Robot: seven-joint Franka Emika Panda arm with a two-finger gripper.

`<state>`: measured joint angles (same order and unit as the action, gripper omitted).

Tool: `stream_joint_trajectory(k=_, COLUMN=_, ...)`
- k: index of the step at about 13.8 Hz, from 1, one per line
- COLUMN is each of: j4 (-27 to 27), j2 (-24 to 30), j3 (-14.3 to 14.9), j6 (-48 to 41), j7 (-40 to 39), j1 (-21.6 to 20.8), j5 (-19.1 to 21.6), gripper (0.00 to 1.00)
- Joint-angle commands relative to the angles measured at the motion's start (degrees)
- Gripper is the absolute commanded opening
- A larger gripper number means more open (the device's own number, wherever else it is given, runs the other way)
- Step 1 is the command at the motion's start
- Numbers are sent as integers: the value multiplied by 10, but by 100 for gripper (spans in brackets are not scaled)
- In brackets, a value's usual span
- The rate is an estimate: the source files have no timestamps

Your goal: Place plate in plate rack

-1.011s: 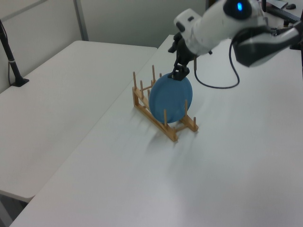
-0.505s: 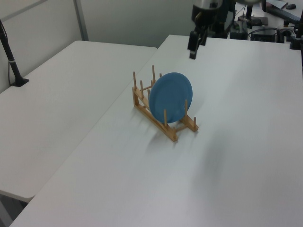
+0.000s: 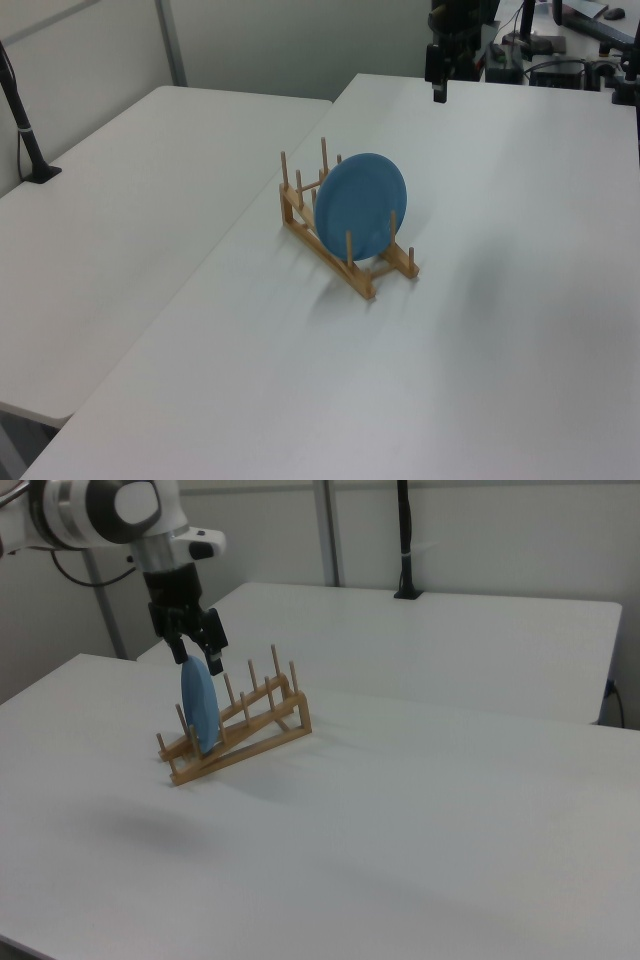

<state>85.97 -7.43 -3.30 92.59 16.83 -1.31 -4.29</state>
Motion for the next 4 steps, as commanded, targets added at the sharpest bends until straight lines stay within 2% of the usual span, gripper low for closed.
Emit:
stream_joint_trajectory(k=1, j4=13, j2=25, j3=24, j6=-14, j7=-32, j1=4, j5=31, gripper=100)
stream_joint_trajectory(k=4, j4=14, j2=25, j3=24, j6=-22, j7=-50, j1=4, j5=32, gripper=100)
